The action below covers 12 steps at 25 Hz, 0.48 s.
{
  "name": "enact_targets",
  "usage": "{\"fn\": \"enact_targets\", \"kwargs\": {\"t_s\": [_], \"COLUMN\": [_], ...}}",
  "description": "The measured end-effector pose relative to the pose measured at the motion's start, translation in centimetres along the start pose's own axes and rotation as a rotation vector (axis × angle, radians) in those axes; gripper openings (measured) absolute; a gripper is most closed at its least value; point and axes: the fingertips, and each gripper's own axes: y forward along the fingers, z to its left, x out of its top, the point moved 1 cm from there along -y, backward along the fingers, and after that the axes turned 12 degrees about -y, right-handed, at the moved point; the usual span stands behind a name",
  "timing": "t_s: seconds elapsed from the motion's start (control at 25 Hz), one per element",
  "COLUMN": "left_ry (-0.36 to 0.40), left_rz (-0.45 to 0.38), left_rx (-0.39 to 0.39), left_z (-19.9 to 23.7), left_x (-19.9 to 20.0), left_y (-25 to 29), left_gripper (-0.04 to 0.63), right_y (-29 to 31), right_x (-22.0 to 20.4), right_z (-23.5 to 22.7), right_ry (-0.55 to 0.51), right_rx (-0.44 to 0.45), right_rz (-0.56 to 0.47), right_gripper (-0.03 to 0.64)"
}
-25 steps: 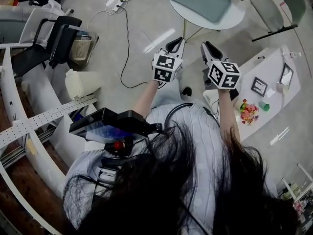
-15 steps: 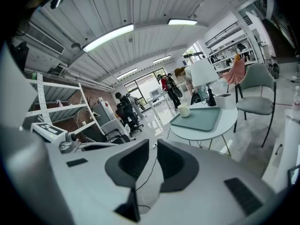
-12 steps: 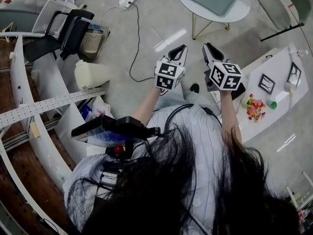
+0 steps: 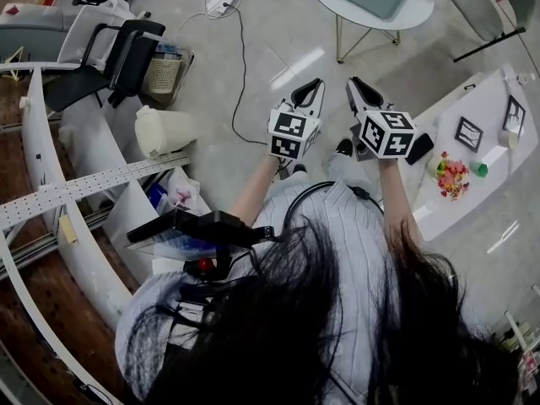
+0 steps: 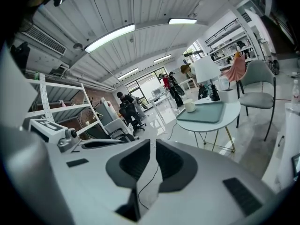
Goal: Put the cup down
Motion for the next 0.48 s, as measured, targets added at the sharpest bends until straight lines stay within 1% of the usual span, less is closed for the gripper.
{"fn": "enact_targets", "kwargs": {"t_s": [0.12, 0.28, 0.48], "left_ry": [0.005, -0.003, 0.005], "left_rz": [0.002, -0.011, -0.022], "left_rx": [-0.003, -0.028, -0.058], "left_z": [0.6, 2.3, 3.3], "left_x": [-1.0, -1.7, -3.4], "left_y": [-1.2, -6.1, -11.5], "left_gripper": [0.025, 0.025, 0.025], "right_y": [0.1, -0.1, -1.5], "right_x": [-1.1, -1.6, -2.6], "right_z": [1.5, 7.2, 12.9], "right_ry": [0.008, -0.006, -0.021], "right_rx": [0.003, -0.009, -0.040], "right_rz": [0.002, 0.011, 0.001], "right_gripper": [0.057, 0.054, 0.051]}}
